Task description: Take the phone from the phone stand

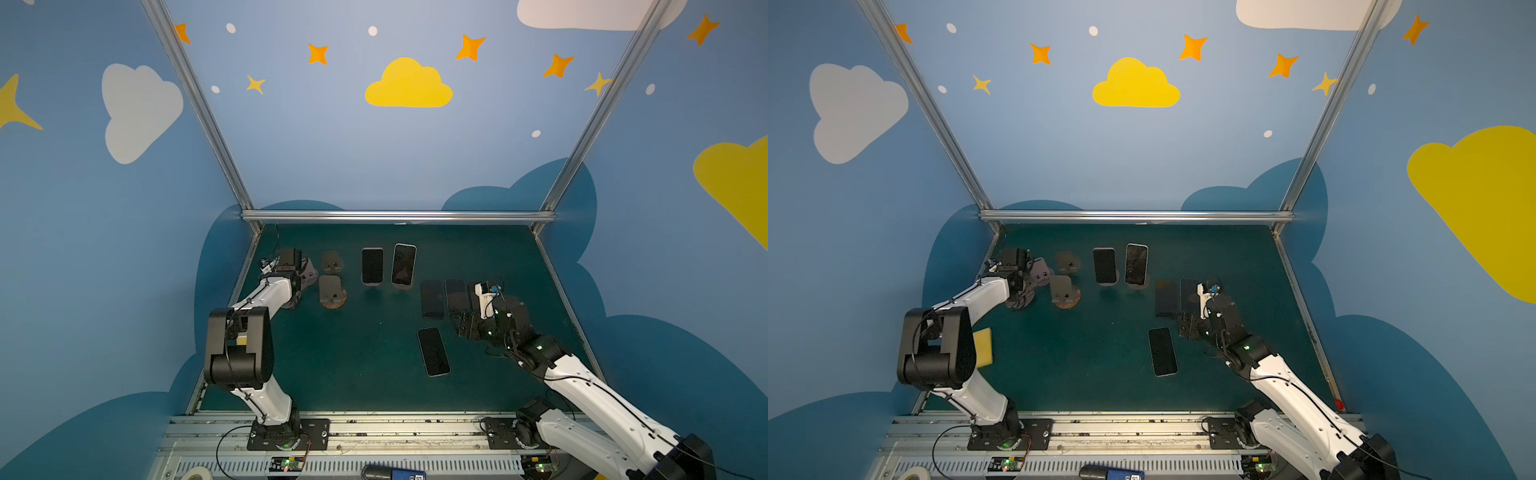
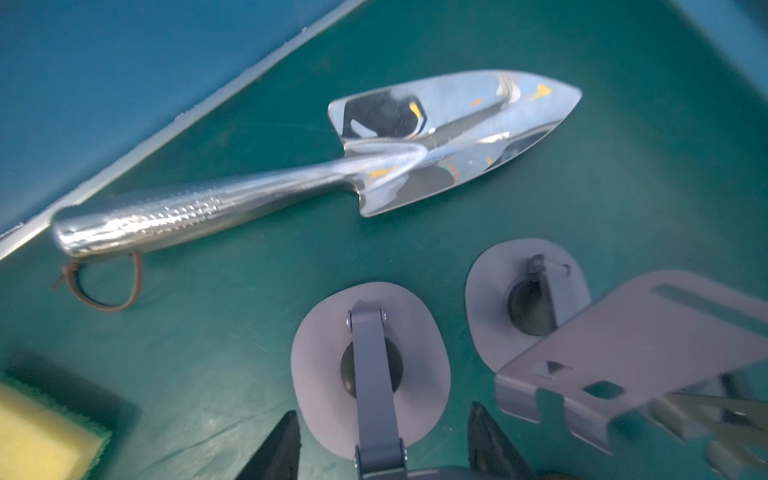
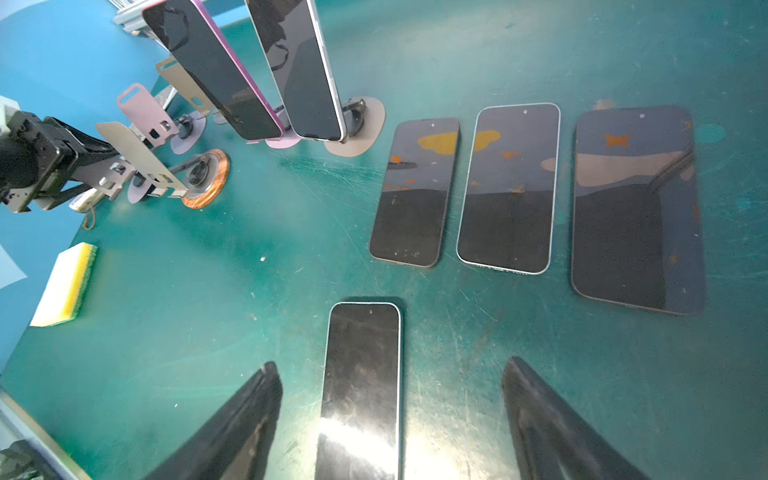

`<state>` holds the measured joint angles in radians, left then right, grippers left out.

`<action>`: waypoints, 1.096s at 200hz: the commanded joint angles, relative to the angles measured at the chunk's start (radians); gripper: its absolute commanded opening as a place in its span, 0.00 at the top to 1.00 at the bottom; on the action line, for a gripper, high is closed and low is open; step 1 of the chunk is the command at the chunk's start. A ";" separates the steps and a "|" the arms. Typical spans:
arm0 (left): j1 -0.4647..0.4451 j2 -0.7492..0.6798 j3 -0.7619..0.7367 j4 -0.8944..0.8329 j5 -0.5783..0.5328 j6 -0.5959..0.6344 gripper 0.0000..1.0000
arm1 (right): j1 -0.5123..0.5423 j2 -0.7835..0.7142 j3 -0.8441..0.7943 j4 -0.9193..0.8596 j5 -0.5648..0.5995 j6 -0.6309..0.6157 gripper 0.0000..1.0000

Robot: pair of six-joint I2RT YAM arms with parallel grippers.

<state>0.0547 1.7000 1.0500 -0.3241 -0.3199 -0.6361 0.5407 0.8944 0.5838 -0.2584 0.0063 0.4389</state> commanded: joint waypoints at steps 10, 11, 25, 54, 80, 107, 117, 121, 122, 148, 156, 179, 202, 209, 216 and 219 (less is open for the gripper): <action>-0.002 0.007 0.027 -0.022 -0.007 0.034 0.37 | -0.005 0.006 0.018 -0.008 0.009 -0.015 0.16; -0.002 0.008 0.028 -0.024 -0.010 0.035 0.36 | -0.005 0.005 0.018 -0.008 0.009 -0.014 0.16; -0.019 0.013 0.063 -0.087 -0.040 0.032 0.25 | -0.005 -0.002 0.018 -0.012 0.015 -0.015 0.16; -0.038 -0.034 0.082 -0.145 -0.050 0.026 0.12 | -0.005 -0.033 0.013 -0.025 0.024 -0.014 0.16; -0.050 -0.173 0.076 -0.188 -0.038 0.016 0.02 | -0.005 -0.051 0.032 -0.063 0.017 -0.013 0.16; -0.067 -0.420 0.041 -0.185 0.031 0.047 0.00 | -0.005 -0.072 0.041 -0.072 0.002 -0.006 0.16; -0.076 -0.524 0.006 -0.147 0.064 0.066 0.00 | -0.005 -0.074 0.050 -0.081 -0.003 0.002 0.16; -0.081 -0.568 -0.016 -0.117 0.077 0.074 0.00 | -0.005 -0.072 0.054 -0.085 -0.003 0.007 0.16; -0.082 -0.579 -0.022 -0.108 0.081 0.077 0.00 | -0.005 -0.072 0.055 -0.086 -0.004 0.007 0.16; -0.125 -0.792 -0.140 0.087 0.187 0.139 0.00 | -0.004 -0.068 0.064 -0.095 -0.006 0.048 0.17; -0.143 -0.809 -0.134 0.117 0.218 0.154 0.00 | -0.003 -0.063 0.064 -0.089 -0.029 0.057 0.17; -0.200 -0.742 -0.052 0.172 0.277 0.166 0.00 | 0.005 -0.025 0.084 -0.098 -0.076 0.078 0.21; -0.255 -0.618 0.061 0.206 0.331 0.167 0.00 | 0.021 0.024 0.157 -0.159 -0.050 0.121 0.26; -0.267 -0.595 0.084 0.203 0.338 0.163 0.00 | 0.031 0.034 0.171 -0.174 -0.019 0.113 0.27; -0.283 -0.586 0.085 0.209 0.316 0.160 0.00 | 0.047 0.039 0.178 -0.176 0.003 0.066 0.29; -0.290 -0.587 0.076 0.217 0.298 0.157 0.00 | 0.054 0.040 0.179 -0.179 0.022 0.045 0.28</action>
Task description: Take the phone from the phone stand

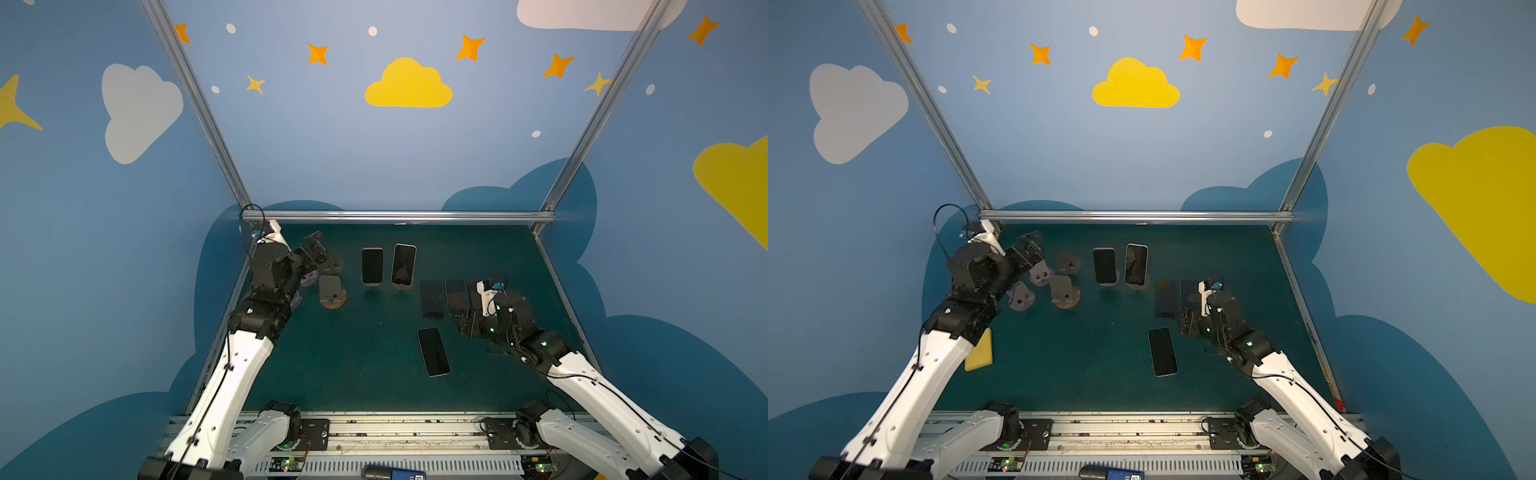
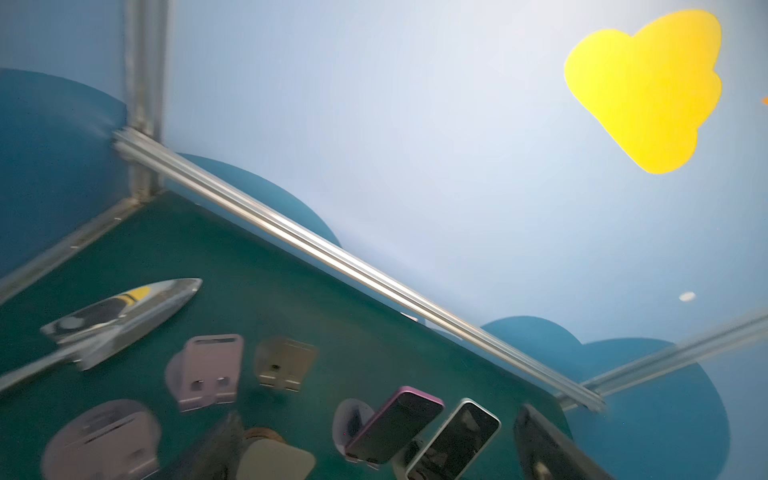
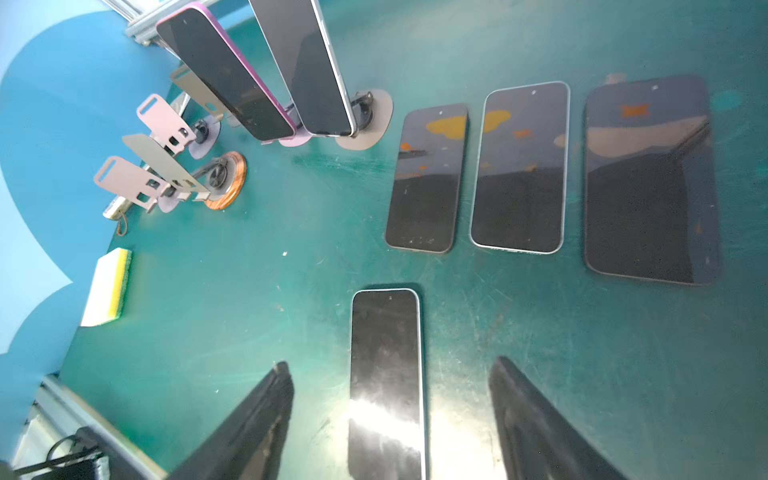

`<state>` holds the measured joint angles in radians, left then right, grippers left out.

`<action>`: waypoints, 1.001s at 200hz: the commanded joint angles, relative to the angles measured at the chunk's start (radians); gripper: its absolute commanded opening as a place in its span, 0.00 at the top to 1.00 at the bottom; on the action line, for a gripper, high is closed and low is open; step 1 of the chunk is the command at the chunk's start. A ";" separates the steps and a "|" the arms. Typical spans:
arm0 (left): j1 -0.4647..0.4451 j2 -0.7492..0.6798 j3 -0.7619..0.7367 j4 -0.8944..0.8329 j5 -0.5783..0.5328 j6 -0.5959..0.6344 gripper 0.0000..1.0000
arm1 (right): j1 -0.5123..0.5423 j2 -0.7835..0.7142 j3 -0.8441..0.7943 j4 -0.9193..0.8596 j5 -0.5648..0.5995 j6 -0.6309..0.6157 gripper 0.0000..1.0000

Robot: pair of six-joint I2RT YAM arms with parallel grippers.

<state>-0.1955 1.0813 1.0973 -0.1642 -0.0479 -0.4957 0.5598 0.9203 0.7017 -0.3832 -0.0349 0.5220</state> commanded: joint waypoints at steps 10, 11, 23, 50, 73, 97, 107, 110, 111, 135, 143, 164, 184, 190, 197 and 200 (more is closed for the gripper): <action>-0.051 0.002 -0.037 0.111 -0.031 -0.004 0.00 | 0.072 0.013 0.074 -0.082 0.149 -0.089 0.29; -0.051 -0.003 -0.042 0.121 -0.035 -0.007 0.00 | 0.075 0.012 0.075 -0.086 0.159 -0.092 0.28; -0.046 -0.069 -0.170 0.221 -0.082 -0.072 0.00 | 0.100 0.004 0.088 -0.123 0.244 -0.093 0.25; -0.035 -0.175 -0.307 0.315 -0.060 -0.185 0.00 | 0.105 0.003 0.102 -0.099 0.245 -0.016 0.22; -0.049 -0.174 -0.254 0.235 -0.045 -0.173 0.00 | 0.147 0.077 0.151 -0.039 0.323 0.032 0.19; -0.050 -0.165 -0.269 0.239 -0.034 -0.224 0.00 | 0.206 0.215 0.257 0.016 0.425 0.036 0.16; -0.052 -0.162 -0.277 0.253 -0.029 -0.225 0.00 | 0.221 0.279 0.311 0.025 0.450 0.036 0.15; -0.053 -0.159 -0.277 0.252 -0.030 -0.225 0.00 | 0.225 0.298 0.331 0.025 0.457 0.038 0.15; -0.054 -0.159 -0.277 0.251 -0.030 -0.225 0.00 | 0.226 0.304 0.337 0.027 0.459 0.038 0.15; -0.053 -0.149 -0.271 0.235 -0.042 -0.227 0.00 | 0.242 0.443 0.475 0.040 0.502 0.059 0.14; -0.053 -0.148 -0.272 0.235 -0.043 -0.231 0.00 | 0.247 0.485 0.521 0.033 0.524 0.069 0.14; -0.056 -0.144 -0.275 0.240 -0.027 -0.248 0.00 | 0.258 0.576 0.617 0.037 0.588 0.086 0.14; -0.056 -0.146 -0.268 0.236 -0.014 -0.251 0.00 | 0.264 0.660 0.692 0.051 0.626 0.098 0.14; -0.056 -0.150 -0.267 0.235 -0.016 -0.250 0.00 | 0.264 0.689 0.720 0.047 0.635 0.101 0.14; -0.056 -0.154 -0.267 0.234 -0.021 -0.247 0.00 | 0.265 0.723 0.756 0.044 0.644 0.097 0.14; -0.055 -0.155 -0.268 0.235 -0.024 -0.246 0.00 | 0.265 0.738 0.770 0.042 0.647 0.093 0.13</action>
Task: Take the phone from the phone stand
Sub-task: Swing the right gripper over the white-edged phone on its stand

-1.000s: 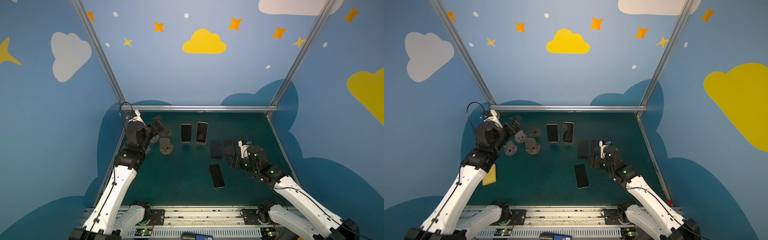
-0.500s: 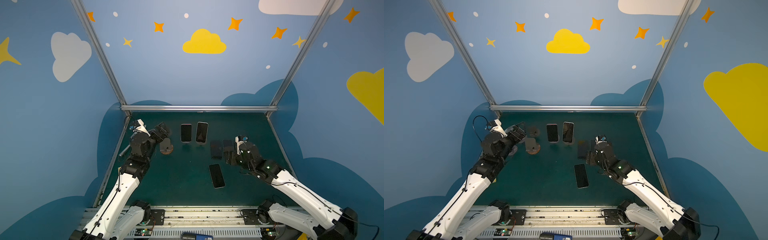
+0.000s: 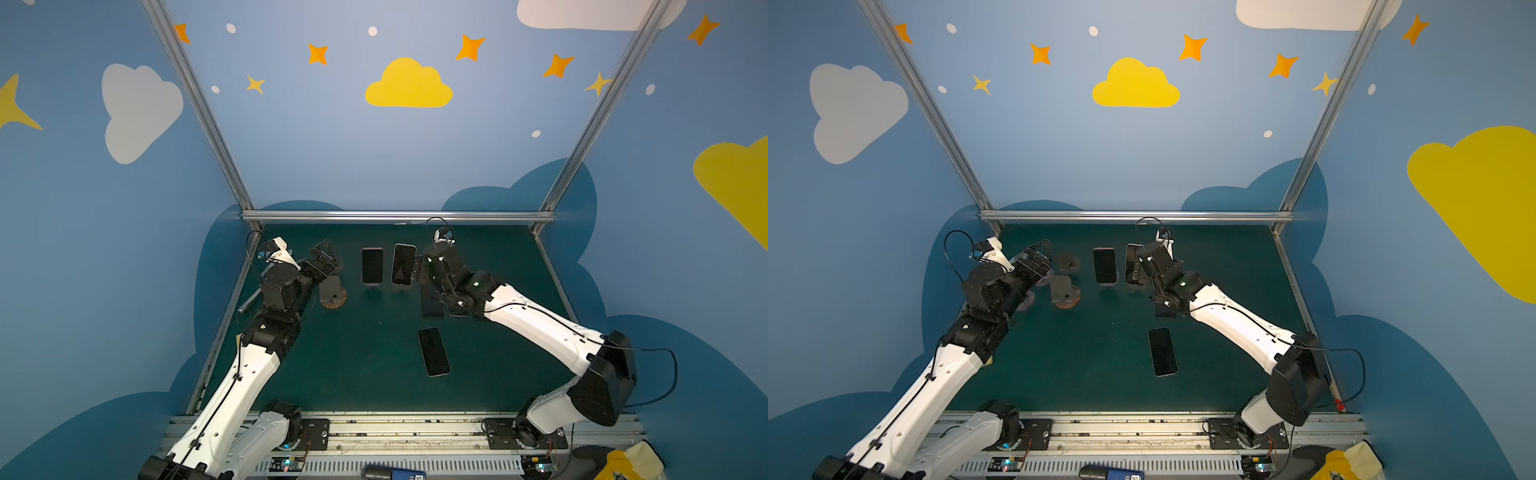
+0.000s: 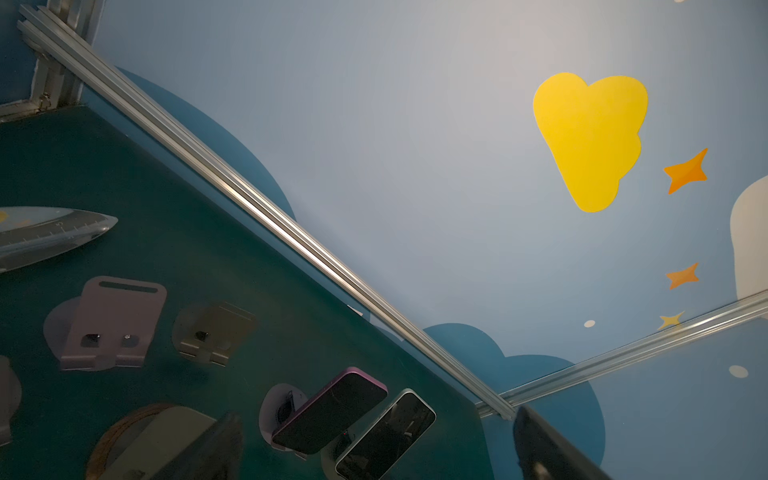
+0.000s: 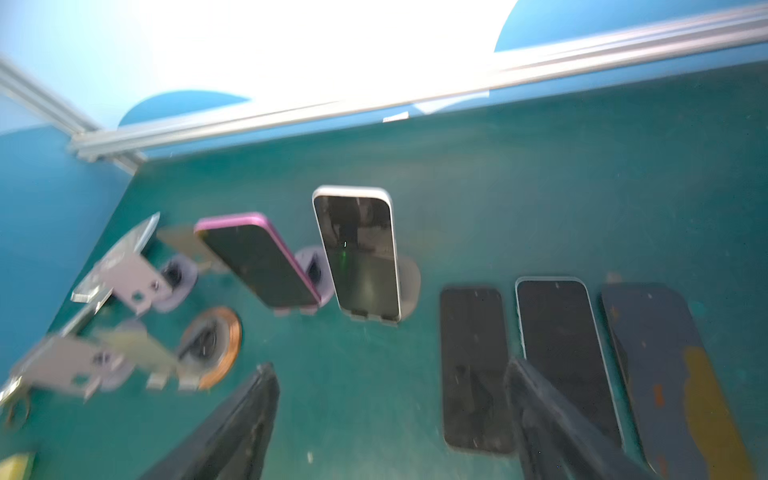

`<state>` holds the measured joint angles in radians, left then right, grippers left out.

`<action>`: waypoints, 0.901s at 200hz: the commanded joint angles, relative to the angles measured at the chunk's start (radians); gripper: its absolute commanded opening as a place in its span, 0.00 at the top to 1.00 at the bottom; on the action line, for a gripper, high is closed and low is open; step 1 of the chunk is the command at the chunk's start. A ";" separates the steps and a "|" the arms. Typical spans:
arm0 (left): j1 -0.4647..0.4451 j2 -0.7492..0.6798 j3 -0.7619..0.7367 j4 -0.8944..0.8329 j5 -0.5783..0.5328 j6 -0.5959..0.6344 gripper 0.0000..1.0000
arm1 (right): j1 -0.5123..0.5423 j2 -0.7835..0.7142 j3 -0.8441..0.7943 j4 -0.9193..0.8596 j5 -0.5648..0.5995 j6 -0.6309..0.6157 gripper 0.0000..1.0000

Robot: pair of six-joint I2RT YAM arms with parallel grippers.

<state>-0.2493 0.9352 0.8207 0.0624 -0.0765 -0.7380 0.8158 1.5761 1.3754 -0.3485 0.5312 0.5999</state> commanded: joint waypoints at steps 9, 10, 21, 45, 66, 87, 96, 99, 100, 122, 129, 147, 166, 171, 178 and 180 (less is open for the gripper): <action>0.001 -0.014 0.007 0.008 -0.003 -0.002 0.00 | 0.011 0.123 0.135 0.013 0.088 -0.001 0.12; 0.001 -0.014 0.007 0.008 -0.004 -0.001 0.00 | 0.011 0.129 0.141 0.013 0.090 -0.004 0.12; 0.006 -0.020 0.008 0.007 -0.009 0.002 0.00 | 0.011 0.183 0.193 0.009 0.111 -0.005 0.09; 0.012 -0.027 0.006 0.003 -0.023 0.009 0.00 | -0.002 0.300 0.320 -0.028 0.114 -0.016 0.09; 0.017 -0.021 0.006 0.004 -0.017 0.006 0.00 | -0.017 0.403 0.449 -0.109 0.090 -0.010 0.09; 0.022 -0.011 0.008 0.004 -0.008 -0.001 0.00 | -0.021 0.470 0.523 -0.137 0.125 -0.042 0.08; 0.026 -0.008 0.009 0.005 -0.002 -0.006 0.00 | -0.024 0.493 0.543 -0.150 0.126 -0.041 0.08; 0.028 -0.009 0.009 0.005 -0.001 -0.007 0.00 | -0.026 0.498 0.550 -0.154 0.126 -0.039 0.08; 0.028 -0.009 0.009 0.005 0.000 -0.007 0.00 | -0.025 0.500 0.551 -0.155 0.125 -0.038 0.08; 0.031 0.001 0.008 0.008 0.009 -0.010 0.00 | -0.033 0.523 0.560 -0.159 0.125 -0.034 0.09; 0.034 0.005 0.008 0.008 0.010 -0.012 0.00 | -0.036 0.527 0.560 -0.157 0.115 -0.034 0.09; 0.041 0.015 0.008 0.010 0.024 -0.019 0.00 | -0.045 0.537 0.562 -0.155 0.104 -0.030 0.08; 0.045 0.024 0.007 0.011 0.029 -0.023 0.00 | -0.056 0.551 0.564 -0.150 0.080 -0.024 0.08; 0.045 0.025 0.006 0.013 0.030 -0.024 0.00 | -0.059 0.555 0.566 -0.150 0.074 -0.022 0.08; 0.048 0.028 0.006 0.014 0.036 -0.027 0.00 | -0.061 0.560 0.568 -0.147 0.069 -0.022 0.08; 0.048 0.028 0.006 0.014 0.037 -0.028 0.00 | -0.062 0.561 0.569 -0.146 0.067 -0.022 0.08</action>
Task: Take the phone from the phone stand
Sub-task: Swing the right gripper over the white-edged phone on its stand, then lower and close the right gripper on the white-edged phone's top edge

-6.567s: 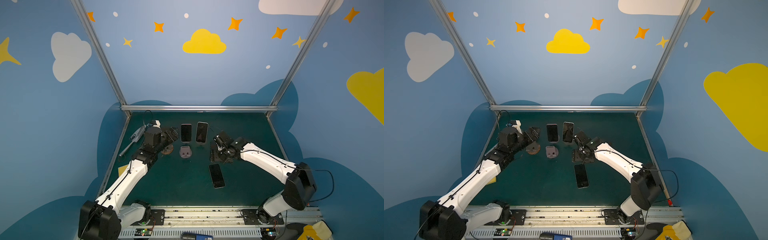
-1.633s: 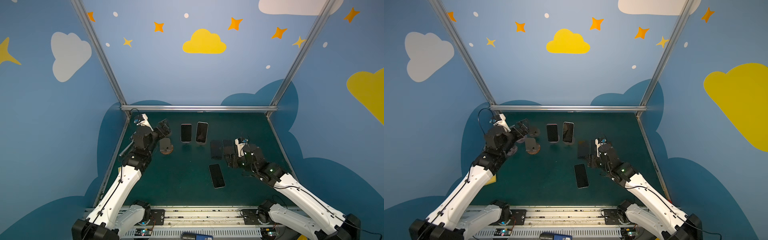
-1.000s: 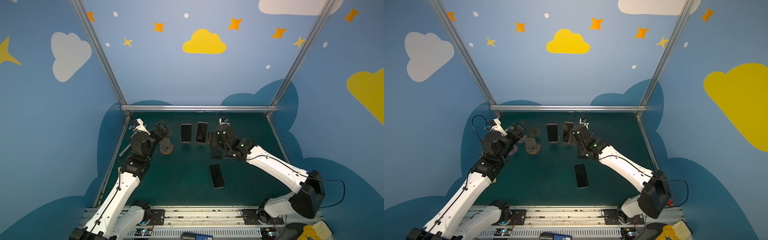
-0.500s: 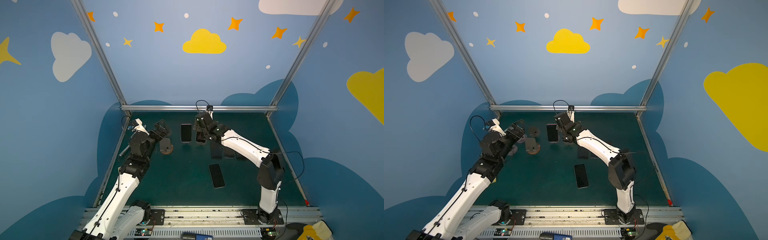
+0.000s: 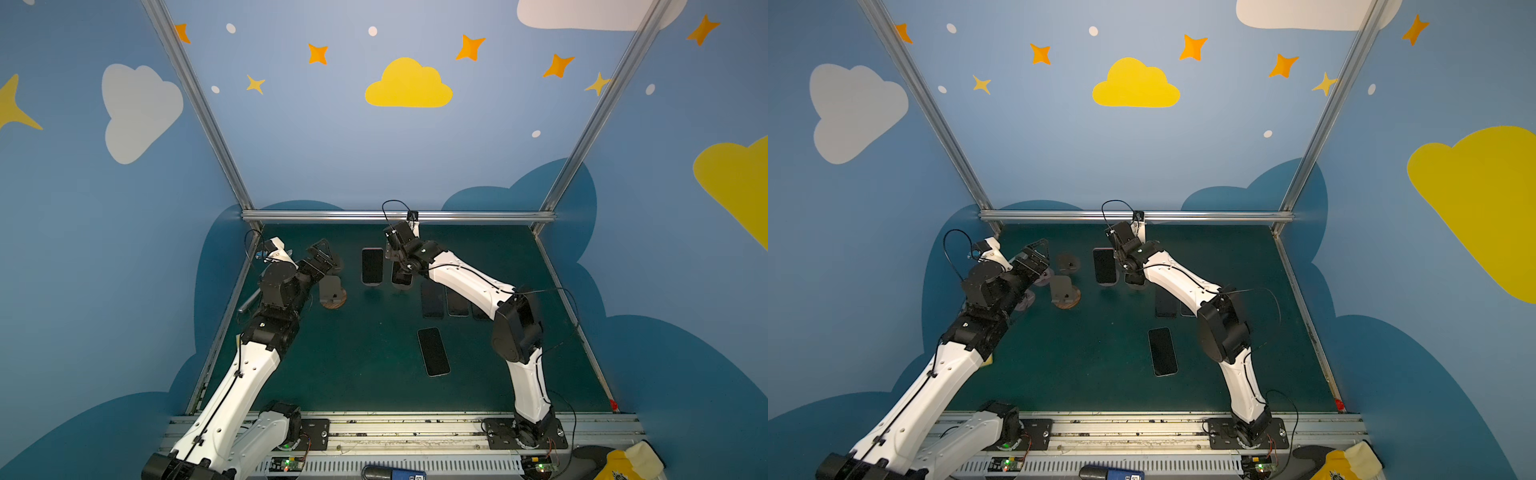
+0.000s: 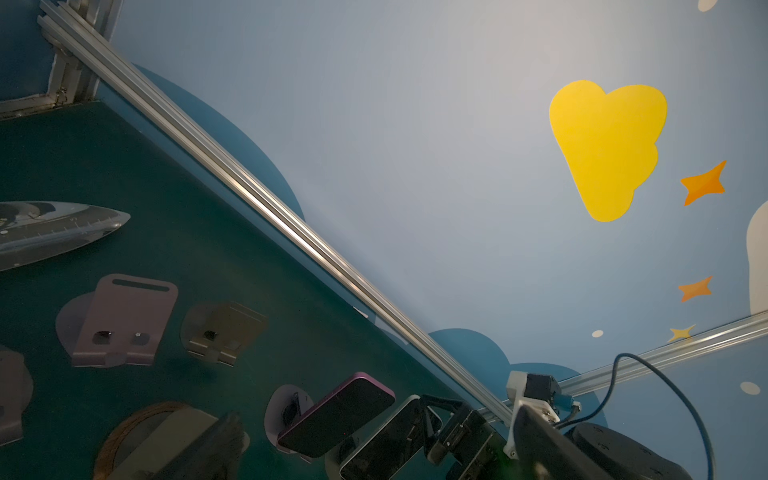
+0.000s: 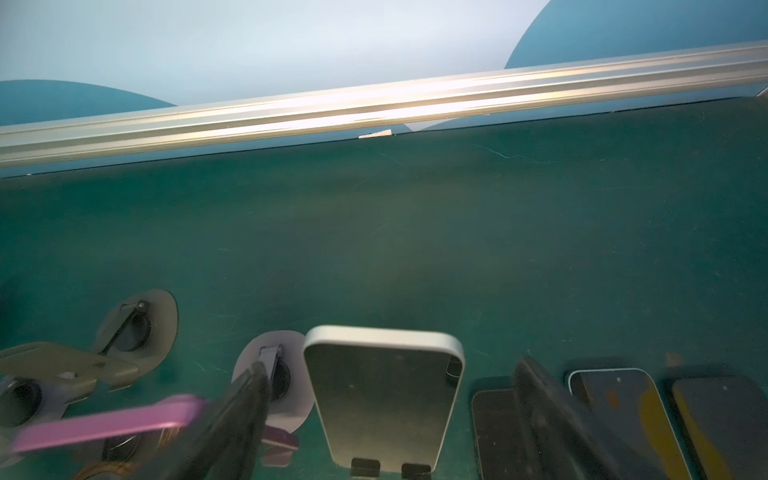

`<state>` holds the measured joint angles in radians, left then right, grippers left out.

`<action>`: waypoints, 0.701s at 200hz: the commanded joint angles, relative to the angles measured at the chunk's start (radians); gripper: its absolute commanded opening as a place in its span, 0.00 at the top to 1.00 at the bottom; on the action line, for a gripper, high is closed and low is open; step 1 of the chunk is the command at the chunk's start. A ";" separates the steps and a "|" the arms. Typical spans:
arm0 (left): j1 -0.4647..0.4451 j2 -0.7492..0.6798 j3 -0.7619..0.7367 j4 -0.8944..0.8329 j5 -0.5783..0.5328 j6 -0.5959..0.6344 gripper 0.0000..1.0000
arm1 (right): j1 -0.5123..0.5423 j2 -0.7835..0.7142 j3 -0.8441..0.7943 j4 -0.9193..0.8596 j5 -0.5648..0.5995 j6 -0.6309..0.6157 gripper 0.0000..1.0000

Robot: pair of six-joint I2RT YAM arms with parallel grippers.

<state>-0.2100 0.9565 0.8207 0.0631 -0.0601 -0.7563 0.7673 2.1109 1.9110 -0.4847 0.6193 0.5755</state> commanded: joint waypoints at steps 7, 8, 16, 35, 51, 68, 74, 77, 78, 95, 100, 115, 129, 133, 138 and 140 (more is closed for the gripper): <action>0.012 0.008 0.006 0.015 0.026 -0.013 0.00 | -0.017 0.031 0.035 -0.006 -0.027 0.003 0.08; 0.012 0.010 0.006 0.015 0.026 -0.014 0.00 | -0.018 0.032 0.036 -0.005 -0.029 0.003 0.08; 0.014 0.010 0.006 0.014 0.028 -0.017 0.00 | -0.023 0.035 0.040 -0.004 -0.043 0.005 0.09; 0.015 0.010 0.004 0.016 0.026 -0.021 0.00 | -0.026 0.040 0.040 0.013 -0.062 0.006 0.08; 0.018 0.013 0.003 0.017 0.030 -0.023 0.00 | -0.031 0.047 0.043 0.021 -0.082 0.007 0.09; 0.018 0.017 0.004 0.017 0.032 -0.023 0.00 | -0.030 0.054 0.043 0.024 -0.082 0.012 0.08; 0.018 0.020 0.003 0.018 0.034 -0.023 0.00 | -0.031 0.057 0.044 0.026 -0.082 0.012 0.08; 0.018 0.019 0.004 0.018 0.034 -0.025 0.00 | -0.032 0.058 0.045 0.027 -0.085 0.013 0.09; 0.018 0.019 0.004 0.018 0.035 -0.025 0.00 | -0.032 0.059 0.045 0.027 -0.085 0.012 0.09; 0.020 0.021 0.005 0.020 0.038 -0.025 0.00 | -0.034 0.067 0.048 0.026 -0.089 0.018 0.08; 0.020 0.020 0.003 0.020 0.039 -0.026 0.00 | -0.033 0.069 0.046 0.029 -0.090 0.018 0.08; 0.021 0.022 0.004 0.020 0.038 -0.026 0.00 | -0.034 0.074 0.048 0.035 -0.096 0.019 0.09; 0.023 0.022 0.004 0.021 0.043 -0.026 0.00 | -0.031 0.078 0.048 0.036 -0.095 0.022 0.08; 0.023 0.021 0.006 0.021 0.043 -0.025 0.00 | -0.031 0.078 0.048 0.035 -0.094 0.024 0.09; 0.023 0.021 0.004 0.022 0.043 -0.026 0.00 | -0.032 0.079 0.046 0.034 -0.089 0.028 0.08; 0.023 0.021 0.004 0.022 0.043 -0.026 0.00 | -0.031 0.079 0.047 0.033 -0.086 0.031 0.08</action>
<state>-0.1940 0.9764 0.8207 0.0643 -0.0288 -0.7818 0.7372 2.1742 1.9301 -0.4633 0.5293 0.5880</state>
